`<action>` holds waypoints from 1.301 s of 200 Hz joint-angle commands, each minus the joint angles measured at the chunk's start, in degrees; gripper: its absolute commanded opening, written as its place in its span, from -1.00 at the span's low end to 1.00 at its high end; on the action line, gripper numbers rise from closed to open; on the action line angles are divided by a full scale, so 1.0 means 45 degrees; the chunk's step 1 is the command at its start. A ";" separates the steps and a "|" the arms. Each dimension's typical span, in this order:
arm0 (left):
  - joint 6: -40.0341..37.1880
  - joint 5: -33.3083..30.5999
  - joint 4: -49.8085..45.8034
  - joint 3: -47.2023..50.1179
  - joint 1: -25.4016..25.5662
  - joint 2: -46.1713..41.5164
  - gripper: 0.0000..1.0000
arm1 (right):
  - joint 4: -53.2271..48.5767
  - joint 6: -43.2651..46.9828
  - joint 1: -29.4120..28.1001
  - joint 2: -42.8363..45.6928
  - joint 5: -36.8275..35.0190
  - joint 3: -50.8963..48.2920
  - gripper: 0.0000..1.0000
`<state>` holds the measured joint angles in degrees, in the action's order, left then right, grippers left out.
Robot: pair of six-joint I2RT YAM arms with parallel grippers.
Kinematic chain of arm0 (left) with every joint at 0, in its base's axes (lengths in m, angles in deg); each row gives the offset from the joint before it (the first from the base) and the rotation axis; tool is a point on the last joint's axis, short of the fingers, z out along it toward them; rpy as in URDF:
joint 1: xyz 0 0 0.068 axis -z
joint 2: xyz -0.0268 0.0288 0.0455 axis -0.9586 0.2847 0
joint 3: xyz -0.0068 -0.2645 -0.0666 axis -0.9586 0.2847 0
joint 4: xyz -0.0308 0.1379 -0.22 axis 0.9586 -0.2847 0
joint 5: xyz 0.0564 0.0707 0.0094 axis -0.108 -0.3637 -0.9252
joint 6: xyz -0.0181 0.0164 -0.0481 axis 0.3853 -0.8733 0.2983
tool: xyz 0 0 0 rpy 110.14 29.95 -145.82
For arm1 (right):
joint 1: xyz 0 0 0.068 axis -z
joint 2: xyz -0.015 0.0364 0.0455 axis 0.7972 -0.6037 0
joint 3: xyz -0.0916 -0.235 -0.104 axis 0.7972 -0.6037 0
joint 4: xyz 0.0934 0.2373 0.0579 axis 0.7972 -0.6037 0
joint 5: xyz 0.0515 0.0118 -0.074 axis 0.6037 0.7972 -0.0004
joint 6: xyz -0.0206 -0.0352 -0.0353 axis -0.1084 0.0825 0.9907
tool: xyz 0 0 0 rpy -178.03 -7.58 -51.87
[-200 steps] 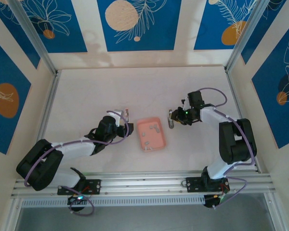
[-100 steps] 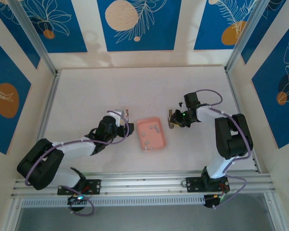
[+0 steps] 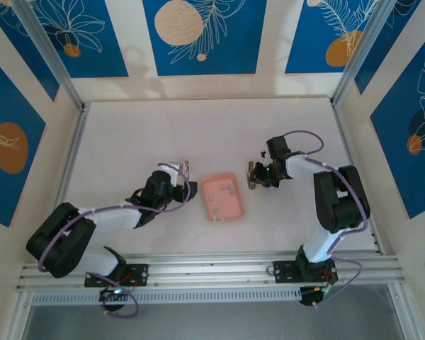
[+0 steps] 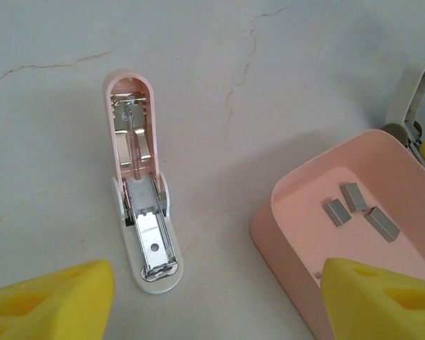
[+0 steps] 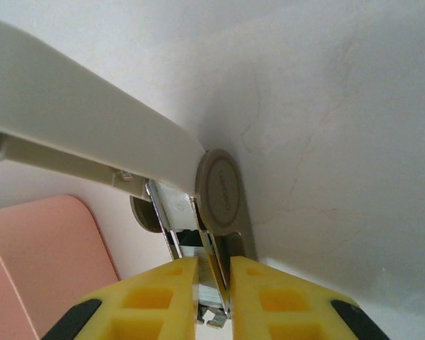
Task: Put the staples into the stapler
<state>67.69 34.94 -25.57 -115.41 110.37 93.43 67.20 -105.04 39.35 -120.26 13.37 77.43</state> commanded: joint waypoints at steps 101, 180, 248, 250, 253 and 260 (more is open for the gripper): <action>0.0080 -0.0513 -0.0144 0.1140 0.0080 -0.1827 0.53 | -0.3587 0.0100 -0.2538 0.2251 -0.2110 0.2388 -0.35; 0.0344 -0.0554 -0.0523 0.1583 0.0095 -0.2651 0.56 | -0.5393 -0.4234 -0.5803 0.1615 -0.1230 0.3223 -0.25; 0.0442 -0.0494 -0.0358 0.1729 0.0069 -0.2309 0.58 | -0.6140 -0.7582 -0.6310 0.0130 0.0203 0.3815 -0.20; 0.0422 -0.0494 -0.0355 0.1729 0.0063 -0.2304 0.58 | -0.6212 -0.7613 -0.6312 0.0036 0.0236 0.3883 -0.20; 0.0385 -0.0495 -0.0358 0.1729 0.0066 -0.2263 0.58 | -0.6308 -0.7662 -0.6312 -0.0066 0.0263 0.3953 -0.19; 0.0311 -0.0513 -0.0350 0.1729 0.0073 -0.2198 0.58 | -0.6558 -0.7717 -0.6329 -0.0364 0.0343 0.4156 -0.19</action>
<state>69.37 33.15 -27.54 -108.22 110.39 82.46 42.33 -134.00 11.20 -118.51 10.94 92.73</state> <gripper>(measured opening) 0.788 0.403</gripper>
